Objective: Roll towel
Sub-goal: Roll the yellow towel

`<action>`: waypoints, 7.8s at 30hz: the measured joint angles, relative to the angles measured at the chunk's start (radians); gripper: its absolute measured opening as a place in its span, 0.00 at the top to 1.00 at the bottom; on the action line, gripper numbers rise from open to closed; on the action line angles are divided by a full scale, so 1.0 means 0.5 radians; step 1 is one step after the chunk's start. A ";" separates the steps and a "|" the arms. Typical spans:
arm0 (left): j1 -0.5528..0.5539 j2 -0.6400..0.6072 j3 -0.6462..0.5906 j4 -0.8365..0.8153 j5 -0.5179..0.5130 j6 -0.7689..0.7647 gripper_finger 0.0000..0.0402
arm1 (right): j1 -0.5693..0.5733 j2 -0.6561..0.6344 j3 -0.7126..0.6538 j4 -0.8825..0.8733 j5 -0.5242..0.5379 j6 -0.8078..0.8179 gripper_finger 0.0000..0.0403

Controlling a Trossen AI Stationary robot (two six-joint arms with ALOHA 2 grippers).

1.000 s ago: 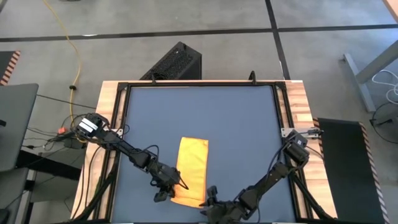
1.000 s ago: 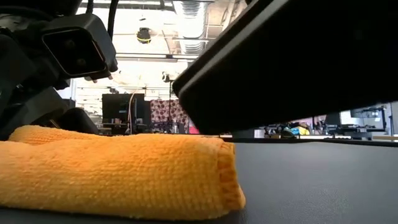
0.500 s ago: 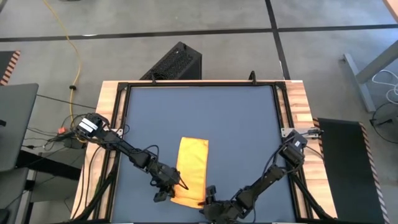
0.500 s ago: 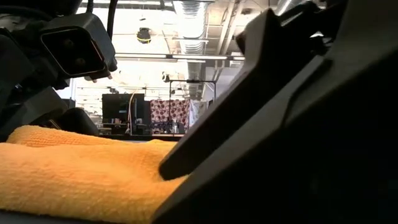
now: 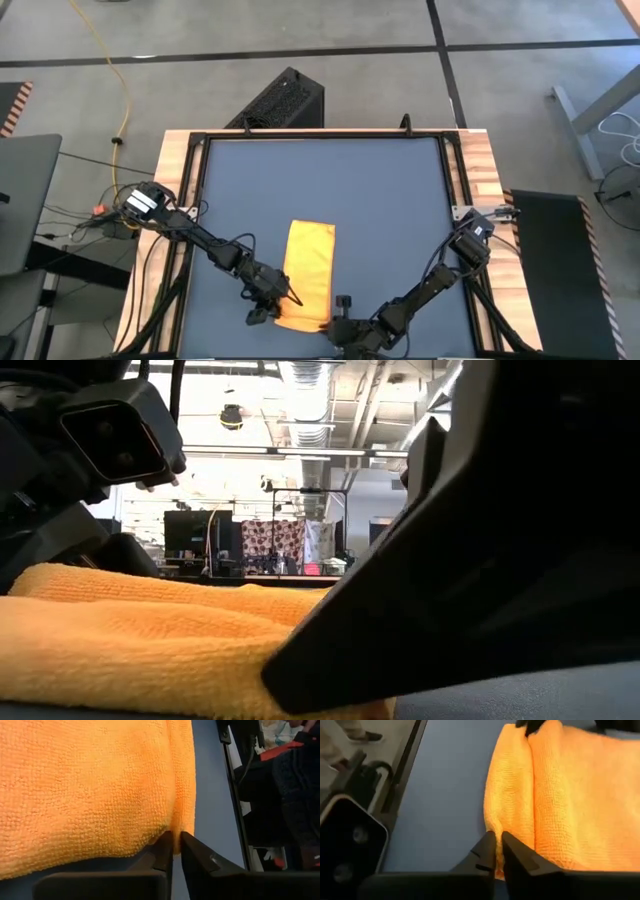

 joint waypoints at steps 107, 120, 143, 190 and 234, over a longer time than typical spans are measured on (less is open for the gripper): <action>-0.625 0.272 0.101 0.620 -1.446 0.653 0.98 | 0.006 -0.303 -0.690 1.002 -0.315 1.727 0.95; -0.351 0.268 0.090 0.618 -0.592 0.326 1.00 | 0.061 -0.303 -0.686 0.967 -0.365 2.492 0.95; -0.119 0.261 0.115 0.321 -0.096 -0.052 1.00 | -0.001 -0.308 -0.683 0.858 -0.451 2.222 0.73; -0.046 0.256 0.126 0.113 0.030 -0.283 1.00 | 0.011 -0.253 -0.234 0.246 -0.547 -1.208 0.67; -0.389 -0.203 0.102 -0.215 -0.990 0.892 0.78 | -0.067 -0.134 -0.232 0.281 -0.537 -0.143 0.95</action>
